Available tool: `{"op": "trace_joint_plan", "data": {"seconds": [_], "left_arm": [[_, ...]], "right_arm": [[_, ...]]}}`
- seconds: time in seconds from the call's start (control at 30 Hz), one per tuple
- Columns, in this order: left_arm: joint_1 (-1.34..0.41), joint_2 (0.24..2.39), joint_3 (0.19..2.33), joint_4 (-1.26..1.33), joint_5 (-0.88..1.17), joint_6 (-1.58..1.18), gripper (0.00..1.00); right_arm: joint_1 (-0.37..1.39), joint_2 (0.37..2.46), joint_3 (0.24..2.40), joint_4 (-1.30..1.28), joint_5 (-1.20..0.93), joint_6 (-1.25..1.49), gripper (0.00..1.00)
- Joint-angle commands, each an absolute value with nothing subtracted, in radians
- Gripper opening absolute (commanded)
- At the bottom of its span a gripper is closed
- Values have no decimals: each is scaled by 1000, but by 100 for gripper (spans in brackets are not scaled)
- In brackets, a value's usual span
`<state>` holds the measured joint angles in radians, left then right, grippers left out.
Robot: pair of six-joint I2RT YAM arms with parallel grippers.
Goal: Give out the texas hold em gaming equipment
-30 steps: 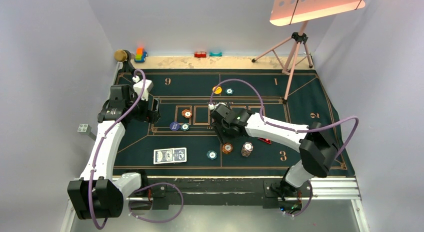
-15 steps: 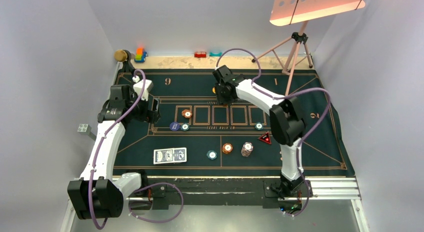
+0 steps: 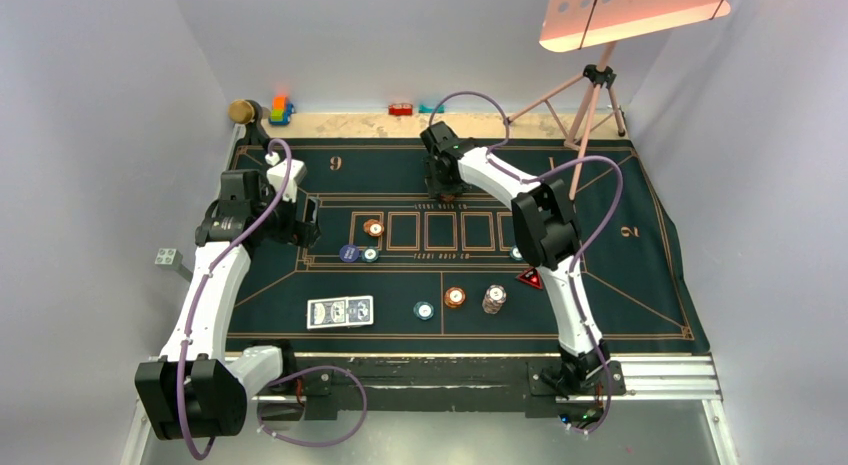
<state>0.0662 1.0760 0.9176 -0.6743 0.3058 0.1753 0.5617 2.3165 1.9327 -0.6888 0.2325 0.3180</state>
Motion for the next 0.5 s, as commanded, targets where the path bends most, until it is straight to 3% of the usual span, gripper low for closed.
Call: {"op": "trace_joint_plan", "data": {"seconds": [0.0,0.13,0.3,0.47], "left_arm": [[76,1059,905,-650,309,187,100],[77,1058,907,-651,313,186,100],[77,1058,908,-653,314,184,100],[75,1055,908,-653,312,181,100]], "right_arm": [[560,2316,1966,-704,246,307,64],[559,2291,1931,-703,242,308,71],[560,2240,1906,-723,249,314,73],[569,2063,1778,-692,246,321,78]]}}
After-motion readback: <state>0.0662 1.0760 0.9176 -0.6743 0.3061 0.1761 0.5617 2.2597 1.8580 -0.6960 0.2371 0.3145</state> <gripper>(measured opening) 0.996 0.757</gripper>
